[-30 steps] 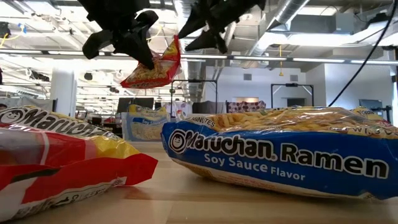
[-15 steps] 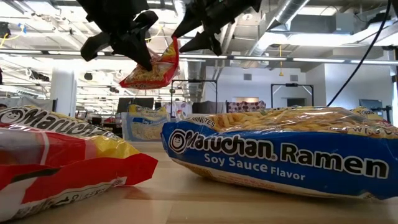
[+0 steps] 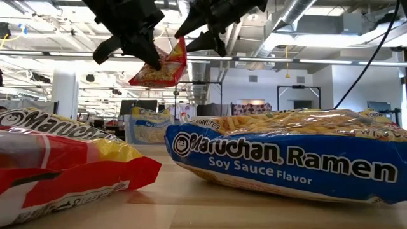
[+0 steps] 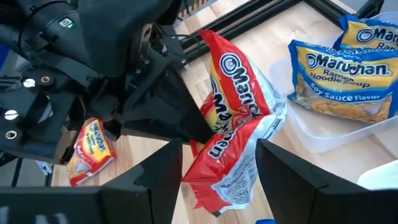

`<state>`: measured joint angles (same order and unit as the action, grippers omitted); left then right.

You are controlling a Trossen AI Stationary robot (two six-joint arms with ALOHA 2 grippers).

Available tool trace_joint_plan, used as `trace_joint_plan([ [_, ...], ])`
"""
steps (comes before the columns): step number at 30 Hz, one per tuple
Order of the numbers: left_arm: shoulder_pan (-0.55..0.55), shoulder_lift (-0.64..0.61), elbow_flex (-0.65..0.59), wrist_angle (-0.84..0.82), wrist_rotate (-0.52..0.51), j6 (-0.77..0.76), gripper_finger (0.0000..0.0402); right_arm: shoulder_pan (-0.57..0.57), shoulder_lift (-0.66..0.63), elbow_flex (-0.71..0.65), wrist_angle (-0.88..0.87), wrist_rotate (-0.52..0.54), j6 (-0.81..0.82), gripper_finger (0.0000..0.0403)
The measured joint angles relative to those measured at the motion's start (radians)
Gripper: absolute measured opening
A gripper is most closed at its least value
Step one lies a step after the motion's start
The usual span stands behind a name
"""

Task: Sort Maruchan noodles
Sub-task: Put the red noodle pack into the white bin

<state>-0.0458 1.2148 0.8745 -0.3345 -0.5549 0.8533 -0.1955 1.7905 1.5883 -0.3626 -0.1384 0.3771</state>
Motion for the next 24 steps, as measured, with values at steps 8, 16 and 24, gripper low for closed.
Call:
trace_joint_plan([
  [8,0.003,0.000,0.000,0.033,-0.011,0.041,0.0000,-0.001,0.000,0.000,-0.002,0.004,0.000,0.0228],
  [16,-0.001,0.000,0.000,0.060,-0.035,0.044,0.0000,-0.011,-0.002,0.000,-0.017,0.032,0.029,0.0228],
  [24,-0.009,0.001,0.000,0.112,-0.082,0.056,0.0000,-0.013,-0.001,0.000,-0.045,0.054,0.037,0.0228],
])
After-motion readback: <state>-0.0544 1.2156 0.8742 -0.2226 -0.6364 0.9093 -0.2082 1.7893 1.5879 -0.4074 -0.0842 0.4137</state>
